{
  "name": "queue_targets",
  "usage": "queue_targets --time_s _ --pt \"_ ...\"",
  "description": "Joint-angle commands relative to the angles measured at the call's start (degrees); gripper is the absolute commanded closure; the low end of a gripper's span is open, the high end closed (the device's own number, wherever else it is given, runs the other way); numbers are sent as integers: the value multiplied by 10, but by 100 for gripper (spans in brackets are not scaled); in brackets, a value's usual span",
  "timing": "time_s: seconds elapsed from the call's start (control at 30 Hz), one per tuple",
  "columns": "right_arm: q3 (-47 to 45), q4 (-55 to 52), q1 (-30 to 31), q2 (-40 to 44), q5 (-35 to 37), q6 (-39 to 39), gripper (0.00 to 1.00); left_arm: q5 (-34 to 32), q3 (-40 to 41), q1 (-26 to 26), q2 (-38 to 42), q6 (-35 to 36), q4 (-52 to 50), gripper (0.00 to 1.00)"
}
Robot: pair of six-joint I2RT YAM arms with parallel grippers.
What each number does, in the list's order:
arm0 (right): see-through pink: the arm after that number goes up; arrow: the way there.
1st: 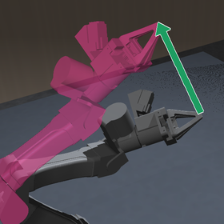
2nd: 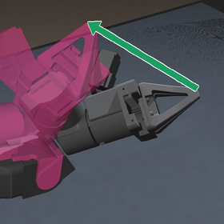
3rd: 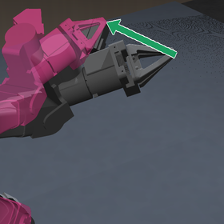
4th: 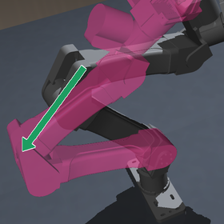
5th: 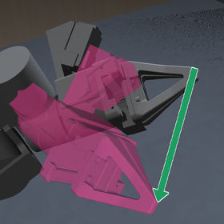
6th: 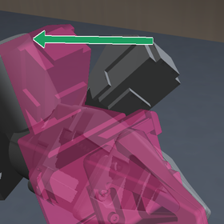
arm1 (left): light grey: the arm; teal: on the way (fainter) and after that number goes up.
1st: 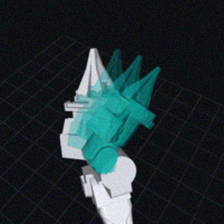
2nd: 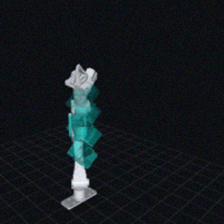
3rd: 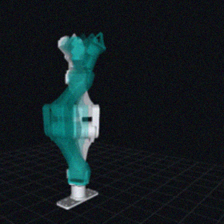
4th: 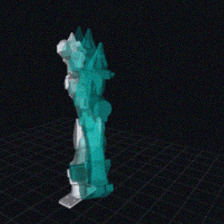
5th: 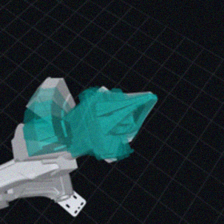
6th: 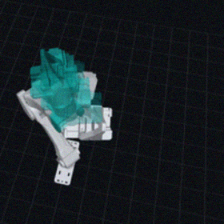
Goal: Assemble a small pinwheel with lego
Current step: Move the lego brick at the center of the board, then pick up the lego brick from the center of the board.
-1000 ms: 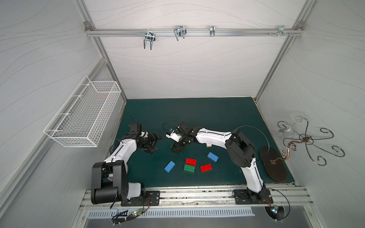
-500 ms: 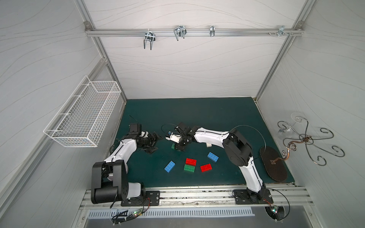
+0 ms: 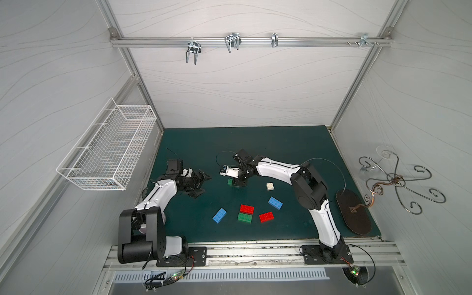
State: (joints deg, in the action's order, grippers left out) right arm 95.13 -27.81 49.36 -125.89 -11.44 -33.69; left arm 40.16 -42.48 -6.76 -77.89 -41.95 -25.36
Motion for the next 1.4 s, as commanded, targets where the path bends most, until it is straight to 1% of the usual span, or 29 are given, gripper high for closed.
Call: queue_targets --time_s 0.0,0.1,0.17,0.23,0.33,0.43,0.5,0.6,0.7,0.8,0.9,0.97,1.07,1.27,1.37 --pt "20 -44 4 -12 -19 9 59 12 -8 -3 -2 15 11 16" --pt "26 -51 5 -17 -16 11 50 15 -3 -3 -2 11 19 16" --pt "12 -35 7 -10 -6 -7 40 15 -4 -3 -1 13 17 16" --pt "8 -30 7 -1 3 -15 36 15 -7 -3 1 14 15 15" --pt "17 -40 -1 29 -4 12 36 16 -8 -3 4 11 13 15" --pt "-13 -56 -6 91 -31 41 36 28 -3 -1 8 -3 23 15" --pt "-55 -65 -4 142 -42 58 37 30 -2 8 13 -5 22 15" --pt "-147 -57 5 240 -58 97 38 29 4 39 13 -7 22 16" --pt "-233 -56 34 322 -76 127 39 25 26 63 21 -28 48 16" --pt "-303 -55 73 373 -91 155 41 9 35 89 26 -31 45 16" --pt "-378 -25 109 409 -78 183 43 6 48 113 23 -37 50 16" --pt "-405 -12 132 420 -46 183 43 -3 60 115 29 -39 54 15" --pt "-431 15 136 410 -54 196 44 -13 59 114 26 -27 46 15" --pt "-442 47 140 361 -44 199 45 -23 63 114 27 -17 44 15" --pt "-434 48 140 329 -22 189 45 -17 63 114 20 -20 50 15"
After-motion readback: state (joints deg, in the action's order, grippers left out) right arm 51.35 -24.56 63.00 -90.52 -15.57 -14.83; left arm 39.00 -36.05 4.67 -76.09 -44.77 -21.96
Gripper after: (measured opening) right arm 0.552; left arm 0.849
